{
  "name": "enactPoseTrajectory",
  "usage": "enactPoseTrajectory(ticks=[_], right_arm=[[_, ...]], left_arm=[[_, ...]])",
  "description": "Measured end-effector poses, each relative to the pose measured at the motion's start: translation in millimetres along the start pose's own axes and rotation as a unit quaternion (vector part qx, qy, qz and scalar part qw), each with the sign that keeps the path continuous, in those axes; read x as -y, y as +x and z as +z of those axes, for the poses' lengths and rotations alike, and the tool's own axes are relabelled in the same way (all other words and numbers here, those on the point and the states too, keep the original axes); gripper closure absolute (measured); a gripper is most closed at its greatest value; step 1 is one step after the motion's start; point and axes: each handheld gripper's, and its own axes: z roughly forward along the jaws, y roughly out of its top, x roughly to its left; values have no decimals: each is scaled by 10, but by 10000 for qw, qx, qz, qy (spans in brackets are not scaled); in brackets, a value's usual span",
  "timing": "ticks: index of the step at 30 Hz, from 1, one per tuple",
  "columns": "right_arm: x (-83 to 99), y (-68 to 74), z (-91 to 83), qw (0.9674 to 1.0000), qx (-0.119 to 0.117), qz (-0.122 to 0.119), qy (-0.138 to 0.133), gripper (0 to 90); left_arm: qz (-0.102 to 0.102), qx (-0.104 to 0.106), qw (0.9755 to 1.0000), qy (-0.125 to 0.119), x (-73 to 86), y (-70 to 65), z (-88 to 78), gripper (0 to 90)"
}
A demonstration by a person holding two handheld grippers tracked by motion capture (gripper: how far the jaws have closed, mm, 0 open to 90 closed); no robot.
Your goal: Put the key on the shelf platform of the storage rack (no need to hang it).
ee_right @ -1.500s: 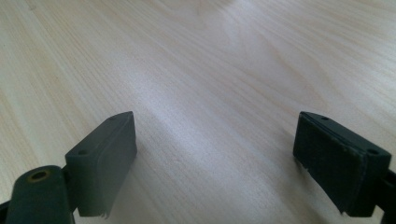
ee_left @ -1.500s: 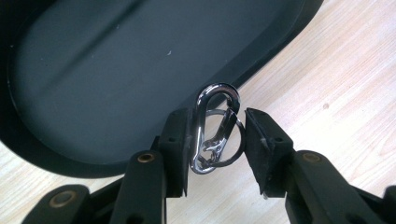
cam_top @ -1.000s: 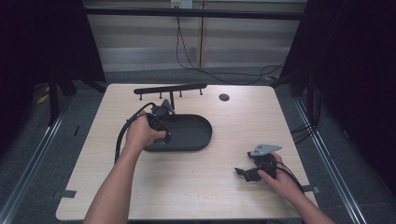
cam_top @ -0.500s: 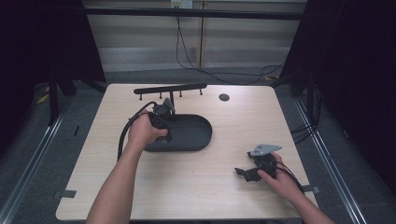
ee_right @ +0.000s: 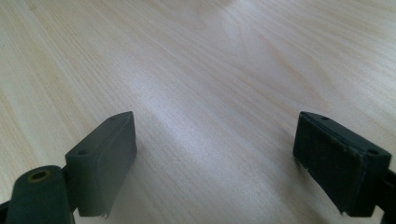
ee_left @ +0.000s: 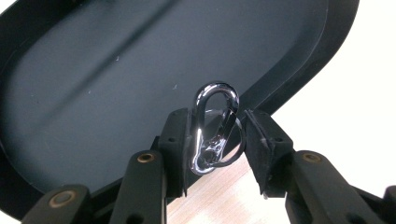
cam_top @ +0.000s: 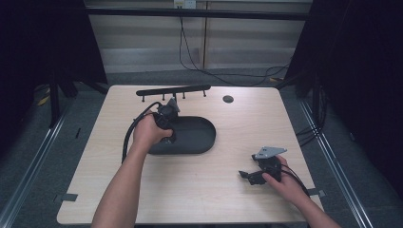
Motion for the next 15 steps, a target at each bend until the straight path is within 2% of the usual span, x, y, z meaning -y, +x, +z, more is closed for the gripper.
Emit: enactPoseTrajectory(ticks=[9, 12, 15], right_arm=[[0, 0, 0, 10000, 0, -1, 0, 130], [0, 0, 0, 10000, -1, 1, 0, 130], [0, 0, 0, 10000, -1, 1, 1, 130]], left_arm=[[27, -38, 10000, 1, -45, -5, 64, 613], [-48, -48, 10000, -46, -56, -3, 79, 613], [-39, -44, 10000, -26, -70, 1, 98, 613]])
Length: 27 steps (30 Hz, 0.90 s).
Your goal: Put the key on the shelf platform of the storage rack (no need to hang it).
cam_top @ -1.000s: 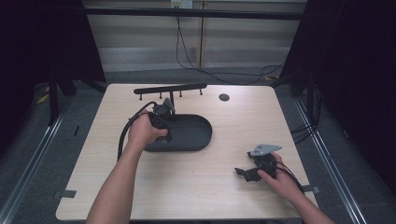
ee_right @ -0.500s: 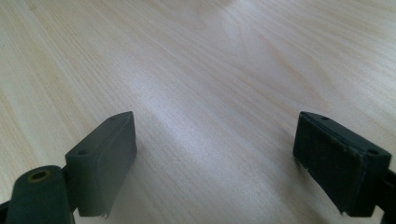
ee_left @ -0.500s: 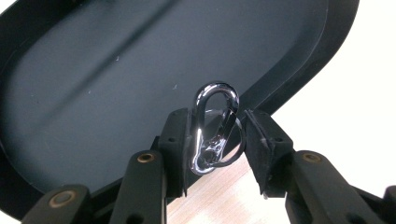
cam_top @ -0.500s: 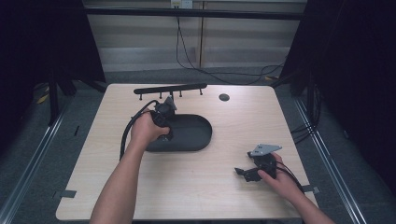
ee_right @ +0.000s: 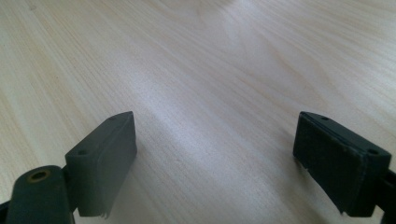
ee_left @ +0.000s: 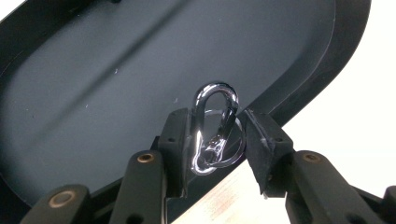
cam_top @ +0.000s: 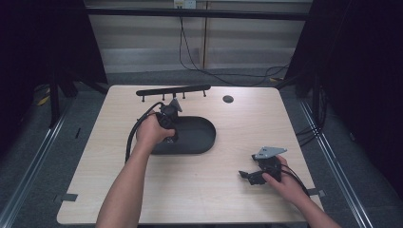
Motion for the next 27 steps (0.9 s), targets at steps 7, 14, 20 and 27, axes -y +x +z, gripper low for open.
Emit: enactPoseTrajectory(ticks=[7, 14, 20, 27], right_arm=[[0, 2, -1, 10000, -1, 10, 6, 130], [0, 1, -1, 10000, 0, 9, 5, 130], [0, 2, -1, 10000, 0, 10, 6, 130], [0, 3, -1, 10000, -2, 17, 9, 130]], left_arm=[[-22, -30, 10000, -34, -26, 13, 64, 613], [-13, -68, 10000, -30, -46, 33, 145, 612], [-36, -34, 10000, -40, -66, 53, 202, 612], [1, -178, 9997, -182, -71, 76, 214, 674]])
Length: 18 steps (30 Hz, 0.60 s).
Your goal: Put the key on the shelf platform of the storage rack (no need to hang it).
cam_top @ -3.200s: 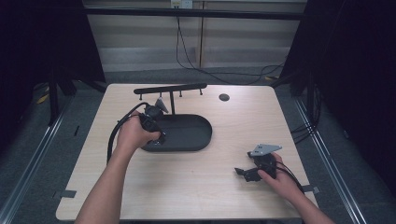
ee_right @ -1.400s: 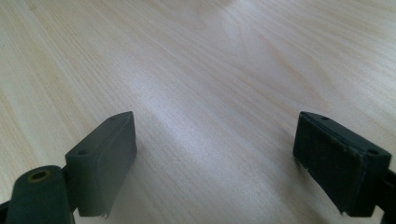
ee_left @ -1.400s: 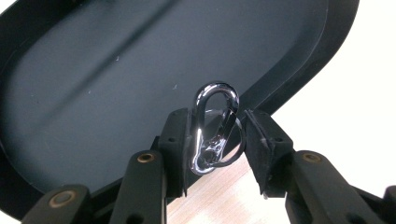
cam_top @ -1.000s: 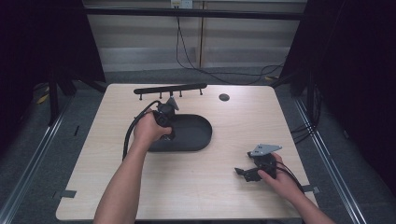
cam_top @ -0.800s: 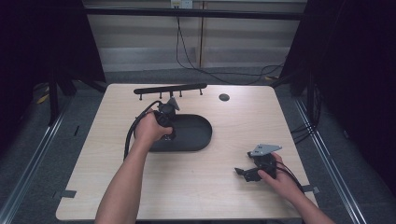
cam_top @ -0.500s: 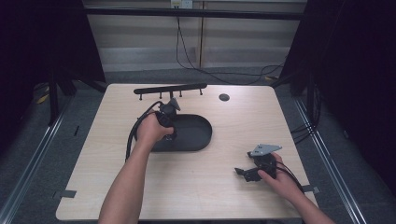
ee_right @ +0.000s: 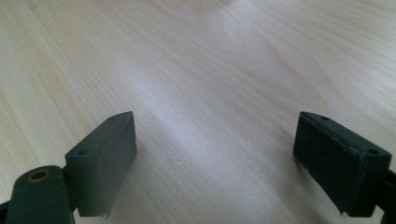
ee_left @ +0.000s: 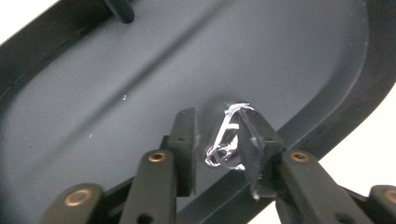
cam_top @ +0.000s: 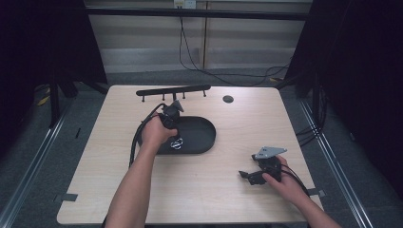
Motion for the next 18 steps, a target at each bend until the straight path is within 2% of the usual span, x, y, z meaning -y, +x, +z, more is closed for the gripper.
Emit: enactPoseTrajectory(ticks=[5, 6, 7, 18], right_arm=[[0, 0, 0, 10000, -1, 1, 1, 130], [0, -1, 0, 10000, 0, -6, -2, 130], [0, 0, 0, 10000, -1, 0, 1, 130], [0, 0, 0, 10000, 0, -2, -1, 130]], left_arm=[[13, 5, 10000, -37, 5, -1, -16, 664], [82, 14, 10000, -36, 8, 1, -26, 664], [-1, 22, 10000, -50, 13, -12, -26, 663], [-21, 44, 9999, -146, 39, -48, -98, 639]])
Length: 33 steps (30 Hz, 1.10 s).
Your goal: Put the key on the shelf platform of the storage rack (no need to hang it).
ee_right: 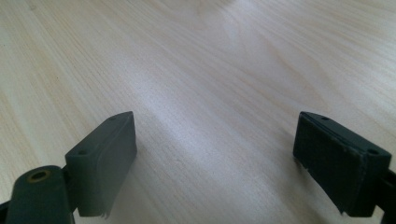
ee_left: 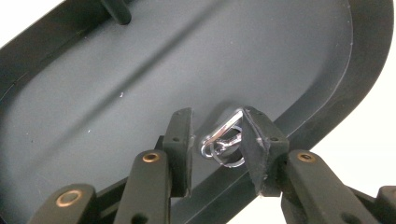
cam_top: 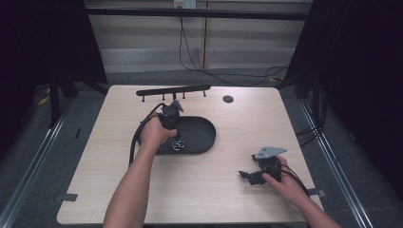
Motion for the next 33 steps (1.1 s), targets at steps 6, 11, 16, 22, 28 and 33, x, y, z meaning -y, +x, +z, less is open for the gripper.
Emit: enactPoseTrajectory(ticks=[6, 11, 16, 22, 28, 33], right_arm=[[0, 0, 0, 10000, 0, 1, 1, 130], [0, 0, 0, 10000, -1, 3, 2, 130], [0, 0, 0, 10000, -1, 0, 1, 130], [0, 0, -1, 10000, -1, 1, 3, 130], [0, 0, 0, 10000, -2, 0, 1, 130], [0, 1, 0, 10000, 2, 5, 2, 130]], left_arm=[[-5, 27, 10000, -54, 25, -33, -32, 618], [-6, 26, 10000, -85, 51, -50, -66, 597], [66, 19, 9999, -109, 73, -81, -118, 554], [52, 35, 9998, -186, 102, -84, -166, 498], [50, 47, 9997, -221, 132, -88, -226, 446], [45, 54, 9996, -259, 159, -82, -259, 401]])
